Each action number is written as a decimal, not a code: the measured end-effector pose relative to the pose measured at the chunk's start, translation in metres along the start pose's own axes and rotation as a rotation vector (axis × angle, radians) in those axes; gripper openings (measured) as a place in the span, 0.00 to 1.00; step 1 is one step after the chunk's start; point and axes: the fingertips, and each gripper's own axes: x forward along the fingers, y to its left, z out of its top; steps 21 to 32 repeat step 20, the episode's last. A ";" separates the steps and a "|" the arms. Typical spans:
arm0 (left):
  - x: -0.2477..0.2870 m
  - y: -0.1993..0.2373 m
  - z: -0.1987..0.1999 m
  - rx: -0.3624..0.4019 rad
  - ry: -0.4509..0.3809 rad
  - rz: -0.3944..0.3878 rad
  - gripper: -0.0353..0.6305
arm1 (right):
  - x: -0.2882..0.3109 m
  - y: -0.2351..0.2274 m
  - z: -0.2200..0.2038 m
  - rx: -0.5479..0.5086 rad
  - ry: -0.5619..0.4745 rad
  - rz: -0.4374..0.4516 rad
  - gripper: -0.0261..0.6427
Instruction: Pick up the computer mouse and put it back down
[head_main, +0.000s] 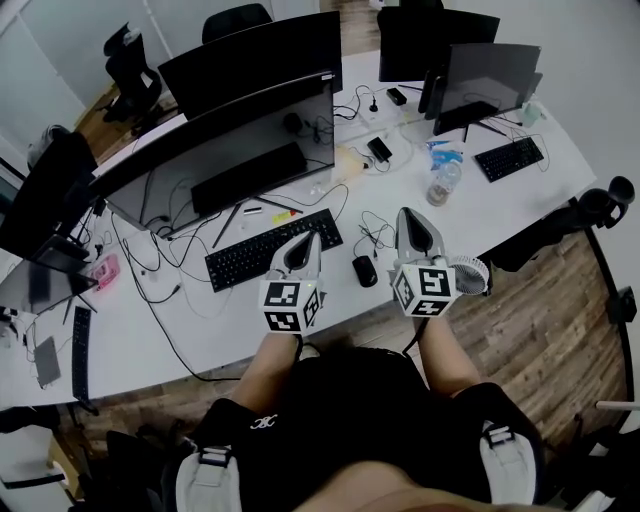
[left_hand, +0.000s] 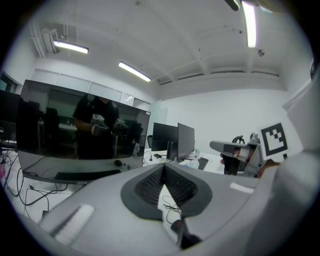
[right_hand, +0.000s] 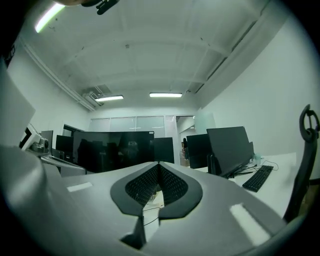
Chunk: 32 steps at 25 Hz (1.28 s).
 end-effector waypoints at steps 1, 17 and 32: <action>0.000 0.000 0.001 0.002 -0.003 -0.001 0.13 | 0.000 0.001 -0.001 0.003 0.000 -0.002 0.04; -0.003 0.001 0.003 0.002 -0.002 -0.010 0.13 | 0.003 0.020 0.002 0.022 -0.009 0.041 0.04; -0.004 0.004 0.002 0.002 -0.005 -0.008 0.13 | 0.003 0.023 -0.002 0.026 -0.001 0.043 0.05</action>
